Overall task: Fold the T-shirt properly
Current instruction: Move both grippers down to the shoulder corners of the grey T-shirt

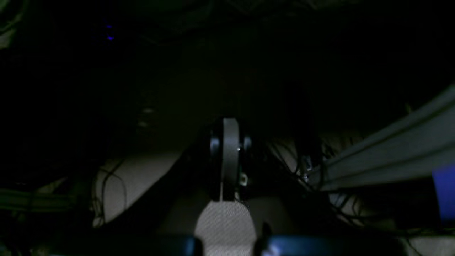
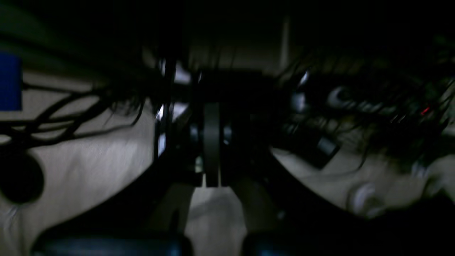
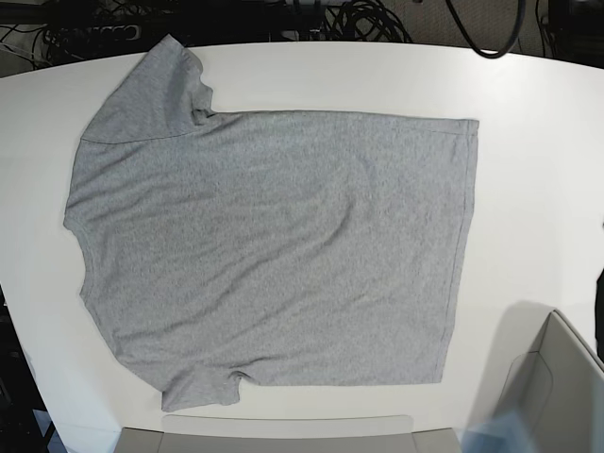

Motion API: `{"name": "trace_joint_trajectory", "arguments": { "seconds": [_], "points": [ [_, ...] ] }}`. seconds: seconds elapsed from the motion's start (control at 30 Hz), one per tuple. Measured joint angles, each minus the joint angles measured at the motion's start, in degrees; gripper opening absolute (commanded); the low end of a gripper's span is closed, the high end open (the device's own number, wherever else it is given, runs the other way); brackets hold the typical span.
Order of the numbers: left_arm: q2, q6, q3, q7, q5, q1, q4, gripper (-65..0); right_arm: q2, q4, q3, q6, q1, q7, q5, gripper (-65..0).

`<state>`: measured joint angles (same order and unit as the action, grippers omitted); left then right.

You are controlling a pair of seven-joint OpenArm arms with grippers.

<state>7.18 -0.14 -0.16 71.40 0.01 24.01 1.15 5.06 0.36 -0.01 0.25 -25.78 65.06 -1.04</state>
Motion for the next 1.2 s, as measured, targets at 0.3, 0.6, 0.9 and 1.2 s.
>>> {"name": "trace_joint_trajectory", "arguments": {
  "seconds": [0.3, 0.6, 0.9, 1.2],
  "points": [
    [0.3, 0.0, -1.6, 0.8, 0.3, 5.6, 10.6, -65.0, 1.4, 5.1, 0.0, 0.0, -5.8, -0.4, -14.0, -64.8],
    [0.3, 0.0, -7.3, 1.3, 0.3, 24.3, 40.2, -64.9, 2.6, 42.0, -0.5, 0.2, -26.7, -0.6, -13.8, -64.7],
    [-1.0, 0.2, -7.4, 1.2, 0.0, 30.8, 54.5, -64.9, 7.3, 68.6, -0.6, 0.2, -39.6, -2.3, -19.0, -62.3],
    [-2.1, 0.0, -7.4, 1.3, 0.4, 32.2, 63.0, -53.5, 18.7, 88.4, -0.5, -0.1, -47.5, -10.3, -32.5, -48.2]
  ]
}}
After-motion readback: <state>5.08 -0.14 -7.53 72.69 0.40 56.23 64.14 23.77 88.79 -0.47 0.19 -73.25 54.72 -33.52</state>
